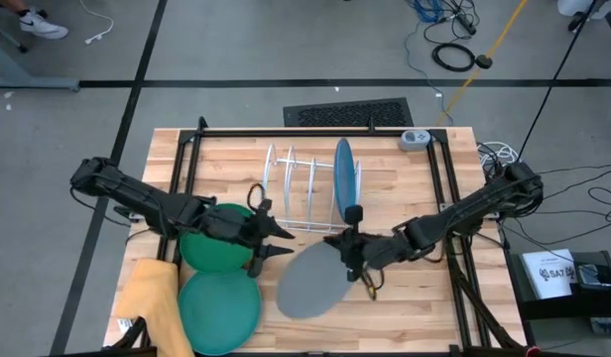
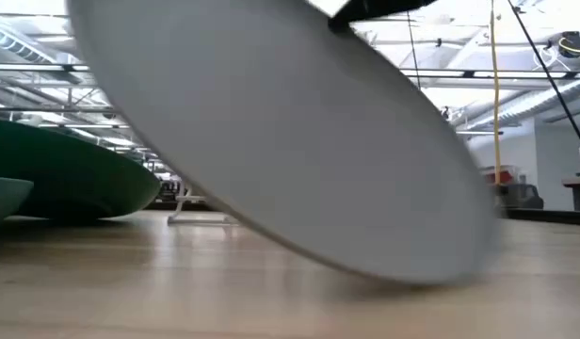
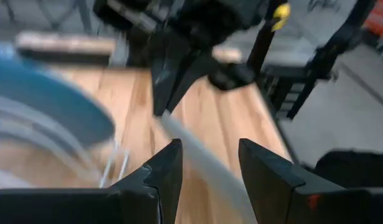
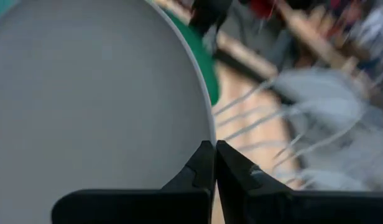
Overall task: Sort dishes
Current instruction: Put the gray plate in the dish rack
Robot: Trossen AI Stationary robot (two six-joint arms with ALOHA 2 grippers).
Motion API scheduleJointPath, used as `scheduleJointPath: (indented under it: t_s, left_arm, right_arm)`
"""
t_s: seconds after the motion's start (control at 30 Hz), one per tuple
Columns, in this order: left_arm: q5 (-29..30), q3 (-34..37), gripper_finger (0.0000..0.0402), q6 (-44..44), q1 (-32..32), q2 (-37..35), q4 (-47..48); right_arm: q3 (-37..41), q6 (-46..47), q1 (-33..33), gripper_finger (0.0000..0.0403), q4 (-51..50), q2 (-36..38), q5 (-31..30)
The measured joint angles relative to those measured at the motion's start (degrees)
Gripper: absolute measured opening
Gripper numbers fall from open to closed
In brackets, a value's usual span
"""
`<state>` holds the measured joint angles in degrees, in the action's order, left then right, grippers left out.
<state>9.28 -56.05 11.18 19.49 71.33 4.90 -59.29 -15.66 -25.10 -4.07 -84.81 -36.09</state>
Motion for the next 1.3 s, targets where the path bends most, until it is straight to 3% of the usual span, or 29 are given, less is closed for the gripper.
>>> scheduleJointPath:
  t_s: [0.23, 0.37, 0.5, 0.67, 0.8, 1.0, 1.13, 1.3]
  left_arm:
    - [0.2, -0.7, 0.0157, -8.8, 0.0, -3.9, -13.1]
    - [0.1, -0.7, 0.0157, -12.6, 0.2, -6.6, -19.4]
    - [-0.8, -0.7, 0.0157, -14.7, 0.2, -8.9, -22.2]
    - [-1.8, -0.7, 0.0157, -16.6, 0.2, -10.1, -25.2]
    - [-1.8, -0.7, 0.0157, -16.6, 0.0, -10.3, -25.6]
    - [-1.8, -0.7, 0.0157, -17.9, 0.0, -10.3, -25.4]
    - [-1.7, -0.7, 0.0157, -18.1, 0.0, -10.3, -25.4]
    - [-1.4, -0.7, 0.0157, -19.4, 0.0, -10.3, -25.4]
  right_arm:
    - [0.0, -26.0, 2.0, 0.0001, 13.1, 7.1, 0.5]
    - [0.0, -38.1, 3.3, 0.0001, 20.7, 11.3, 8.1]
    - [-0.1, -43.7, 6.5, 0.0001, 24.3, 15.4, 16.8]
    - [-0.7, -44.7, 13.9, 0.0001, 26.3, 18.4, 31.0]
    - [-5.8, -43.4, 20.0, 0.0001, 22.7, 17.8, 41.0]
    - [-15.5, -41.7, 30.1, 0.0001, 10.8, 13.9, 54.6]
    - [-19.7, -40.1, 38.3, 0.0, 6.8, 10.8, 62.8]
    - [-24.4, -35.7, 48.4, 0.0, 5.8, 5.4, 77.7]
